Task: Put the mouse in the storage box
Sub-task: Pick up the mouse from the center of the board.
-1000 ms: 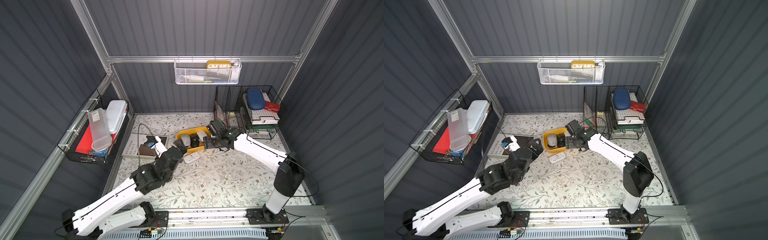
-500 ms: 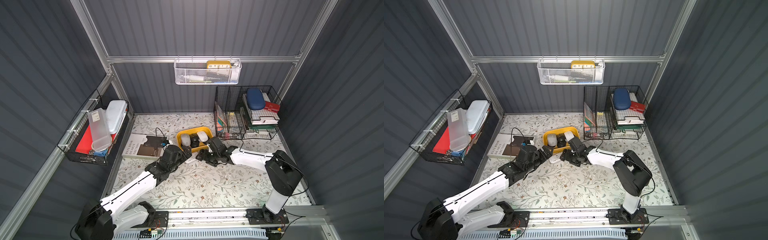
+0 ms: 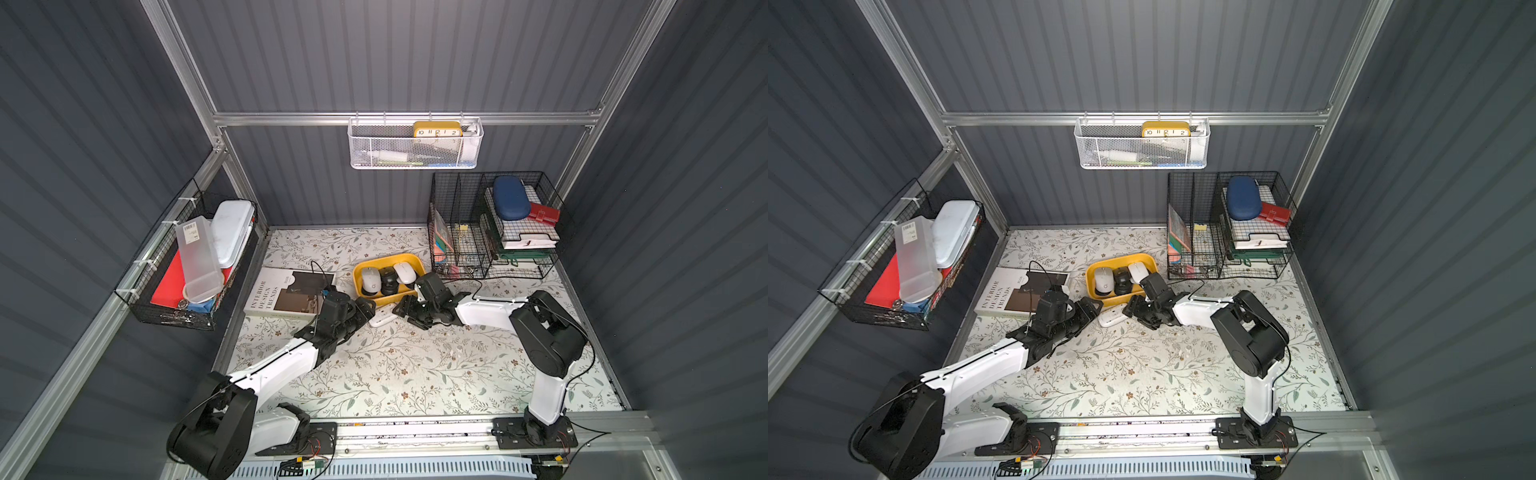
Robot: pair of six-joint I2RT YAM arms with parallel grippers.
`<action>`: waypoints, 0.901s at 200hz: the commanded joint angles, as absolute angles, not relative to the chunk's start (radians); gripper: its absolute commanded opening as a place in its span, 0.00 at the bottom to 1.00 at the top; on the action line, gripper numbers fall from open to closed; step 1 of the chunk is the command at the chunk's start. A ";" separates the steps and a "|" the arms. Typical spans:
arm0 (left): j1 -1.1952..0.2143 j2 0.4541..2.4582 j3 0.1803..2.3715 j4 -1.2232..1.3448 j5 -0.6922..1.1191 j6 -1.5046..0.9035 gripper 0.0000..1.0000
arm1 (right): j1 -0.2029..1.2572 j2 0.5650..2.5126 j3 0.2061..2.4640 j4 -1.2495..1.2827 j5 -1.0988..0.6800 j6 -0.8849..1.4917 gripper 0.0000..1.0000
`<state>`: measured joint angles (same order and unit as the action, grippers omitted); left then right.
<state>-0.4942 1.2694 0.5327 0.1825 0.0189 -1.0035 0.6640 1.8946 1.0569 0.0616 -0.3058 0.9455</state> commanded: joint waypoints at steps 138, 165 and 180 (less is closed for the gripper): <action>-0.433 1.558 0.566 0.365 0.159 -0.919 0.52 | 0.666 2.016 1.135 0.135 -0.389 0.913 0.65; -0.432 1.606 0.579 0.386 0.182 -0.903 0.47 | 0.674 2.019 1.137 0.161 -0.407 0.911 0.64; -0.433 1.625 0.584 0.397 0.188 -0.885 0.45 | 0.679 2.019 1.138 0.177 -0.412 0.913 0.63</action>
<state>-0.4385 1.5944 0.5602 0.3744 0.1570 -0.9295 0.6670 1.9968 1.1248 0.1658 -0.3889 0.9253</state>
